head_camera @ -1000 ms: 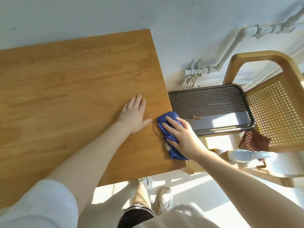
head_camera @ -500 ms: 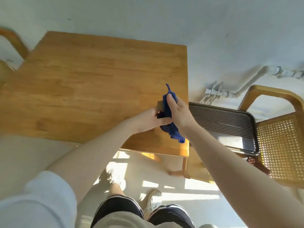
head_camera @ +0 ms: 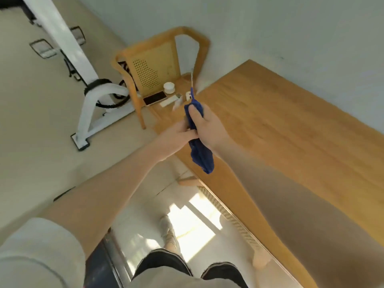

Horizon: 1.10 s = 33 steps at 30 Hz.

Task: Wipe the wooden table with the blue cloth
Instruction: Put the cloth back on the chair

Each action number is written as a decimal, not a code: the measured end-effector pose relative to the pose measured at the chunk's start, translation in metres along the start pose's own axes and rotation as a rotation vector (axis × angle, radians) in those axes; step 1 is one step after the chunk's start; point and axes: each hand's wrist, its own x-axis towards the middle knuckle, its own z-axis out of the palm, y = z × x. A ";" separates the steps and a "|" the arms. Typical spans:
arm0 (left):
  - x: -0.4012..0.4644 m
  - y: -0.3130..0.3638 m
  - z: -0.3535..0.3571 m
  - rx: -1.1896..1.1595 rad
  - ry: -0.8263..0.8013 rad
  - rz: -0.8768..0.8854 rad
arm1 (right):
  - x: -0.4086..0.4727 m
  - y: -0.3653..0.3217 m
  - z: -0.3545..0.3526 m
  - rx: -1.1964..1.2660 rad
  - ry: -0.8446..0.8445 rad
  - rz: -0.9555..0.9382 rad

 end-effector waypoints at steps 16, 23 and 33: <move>0.113 -0.053 -0.374 -0.082 0.622 -0.172 | 0.350 -0.094 0.197 -0.334 -0.252 -0.196; 0.254 -0.064 -0.503 0.044 0.446 -0.083 | 0.525 -0.063 0.229 -0.812 -0.435 -0.389; 0.415 -0.046 -0.604 0.177 0.325 -0.091 | 0.645 -0.073 0.184 0.179 -0.288 0.294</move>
